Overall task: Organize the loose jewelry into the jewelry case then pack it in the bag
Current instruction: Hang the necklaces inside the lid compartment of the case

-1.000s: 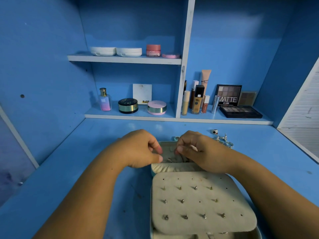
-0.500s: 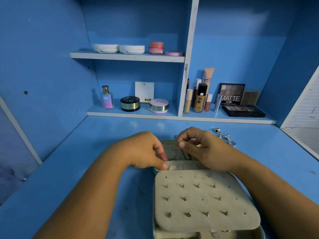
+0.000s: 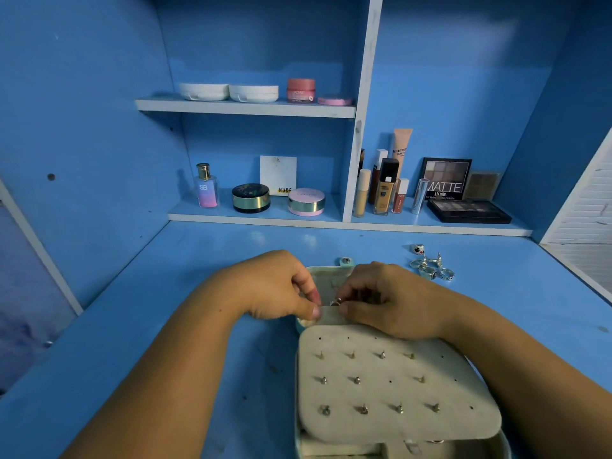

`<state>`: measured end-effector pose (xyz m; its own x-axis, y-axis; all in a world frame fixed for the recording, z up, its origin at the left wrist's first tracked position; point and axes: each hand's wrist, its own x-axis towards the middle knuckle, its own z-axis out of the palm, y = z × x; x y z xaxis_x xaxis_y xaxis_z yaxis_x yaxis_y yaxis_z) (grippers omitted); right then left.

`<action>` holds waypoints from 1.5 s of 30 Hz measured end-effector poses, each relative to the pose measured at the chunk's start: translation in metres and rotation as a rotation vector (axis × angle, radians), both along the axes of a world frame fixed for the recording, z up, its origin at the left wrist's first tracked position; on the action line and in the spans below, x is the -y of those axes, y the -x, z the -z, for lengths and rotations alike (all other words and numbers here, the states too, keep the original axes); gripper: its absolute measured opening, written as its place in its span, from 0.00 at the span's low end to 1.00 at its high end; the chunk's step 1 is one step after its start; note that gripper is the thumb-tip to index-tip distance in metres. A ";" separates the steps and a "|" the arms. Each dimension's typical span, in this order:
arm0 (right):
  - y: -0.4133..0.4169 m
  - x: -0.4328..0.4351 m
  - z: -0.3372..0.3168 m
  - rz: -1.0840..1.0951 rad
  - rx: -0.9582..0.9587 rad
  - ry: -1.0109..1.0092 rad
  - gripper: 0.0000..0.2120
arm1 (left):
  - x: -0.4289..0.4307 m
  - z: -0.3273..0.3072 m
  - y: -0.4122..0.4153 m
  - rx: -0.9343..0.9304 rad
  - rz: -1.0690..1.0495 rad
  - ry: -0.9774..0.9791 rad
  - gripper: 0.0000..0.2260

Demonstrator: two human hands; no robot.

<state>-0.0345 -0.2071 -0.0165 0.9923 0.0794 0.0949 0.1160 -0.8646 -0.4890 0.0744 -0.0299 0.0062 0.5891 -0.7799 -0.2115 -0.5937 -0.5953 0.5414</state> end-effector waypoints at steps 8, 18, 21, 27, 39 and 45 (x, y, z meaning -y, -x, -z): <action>0.000 0.000 0.003 0.050 0.018 -0.088 0.10 | 0.001 -0.001 0.001 -0.002 0.001 -0.001 0.03; 0.003 0.000 -0.002 0.033 -0.038 -0.100 0.02 | 0.001 -0.001 0.000 0.002 0.002 -0.009 0.04; 0.003 0.004 -0.004 0.074 -0.006 -0.131 0.08 | 0.001 0.000 0.001 0.002 0.002 -0.009 0.05; 0.006 -0.002 -0.008 0.022 -0.113 -0.097 0.10 | 0.000 0.000 0.000 -0.008 0.000 -0.009 0.05; 0.006 -0.001 -0.008 0.050 -0.085 -0.028 0.06 | 0.001 0.000 0.001 0.002 -0.003 -0.010 0.04; 0.005 0.002 -0.005 0.069 -0.024 -0.003 0.07 | 0.001 -0.001 0.001 0.000 -0.004 -0.011 0.04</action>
<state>-0.0398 -0.2094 -0.0116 0.9974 0.0107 0.0712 0.0446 -0.8685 -0.4937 0.0738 -0.0309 0.0067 0.5922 -0.7752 -0.2199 -0.5913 -0.6035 0.5350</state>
